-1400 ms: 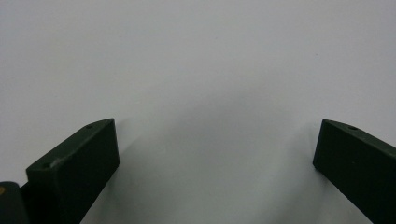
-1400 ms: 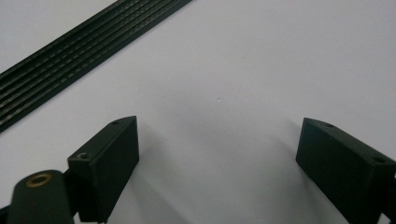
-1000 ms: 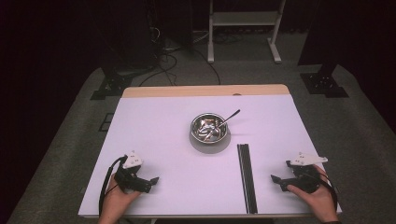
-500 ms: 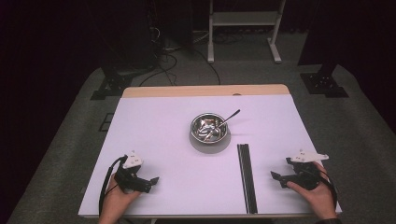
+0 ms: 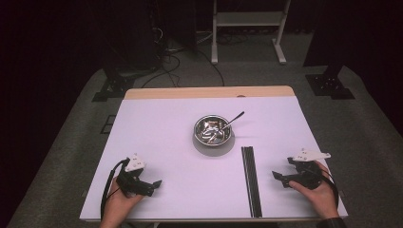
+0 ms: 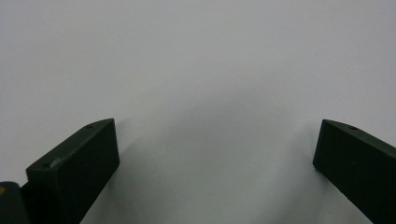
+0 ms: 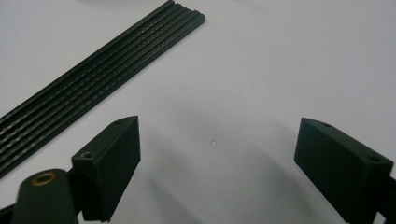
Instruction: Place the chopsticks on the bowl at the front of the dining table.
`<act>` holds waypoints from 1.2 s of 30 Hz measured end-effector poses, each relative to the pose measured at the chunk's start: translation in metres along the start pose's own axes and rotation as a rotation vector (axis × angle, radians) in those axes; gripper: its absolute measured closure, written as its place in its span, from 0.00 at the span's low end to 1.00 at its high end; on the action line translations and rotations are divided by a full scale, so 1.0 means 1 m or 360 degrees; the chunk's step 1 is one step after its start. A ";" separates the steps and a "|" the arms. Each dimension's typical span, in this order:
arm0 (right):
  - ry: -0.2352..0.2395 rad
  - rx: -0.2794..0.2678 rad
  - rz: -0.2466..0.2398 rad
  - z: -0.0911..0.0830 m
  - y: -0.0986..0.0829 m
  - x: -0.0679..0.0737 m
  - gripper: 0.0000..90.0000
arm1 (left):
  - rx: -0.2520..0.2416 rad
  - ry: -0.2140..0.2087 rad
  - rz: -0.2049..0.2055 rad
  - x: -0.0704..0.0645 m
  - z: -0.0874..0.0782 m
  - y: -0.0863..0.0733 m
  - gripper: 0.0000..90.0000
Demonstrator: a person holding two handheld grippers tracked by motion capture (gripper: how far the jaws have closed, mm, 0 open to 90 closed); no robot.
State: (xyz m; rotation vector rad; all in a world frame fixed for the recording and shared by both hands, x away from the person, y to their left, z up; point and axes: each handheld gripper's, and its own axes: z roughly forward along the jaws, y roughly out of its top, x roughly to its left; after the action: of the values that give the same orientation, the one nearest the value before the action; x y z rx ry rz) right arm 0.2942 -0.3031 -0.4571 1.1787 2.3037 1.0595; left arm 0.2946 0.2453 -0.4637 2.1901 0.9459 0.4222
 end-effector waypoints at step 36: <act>0.0012 -0.0074 -0.0022 0.006 0.028 0.001 0.14 | 0.0000 0.0000 0.0000 0.000 0.000 0.000 0.00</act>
State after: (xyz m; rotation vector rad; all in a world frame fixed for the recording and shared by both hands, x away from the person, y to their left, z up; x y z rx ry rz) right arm 0.3123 -0.2893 -0.4404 1.1409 2.2771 1.1087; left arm 0.2945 0.2453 -0.4637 2.1903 0.9457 0.4225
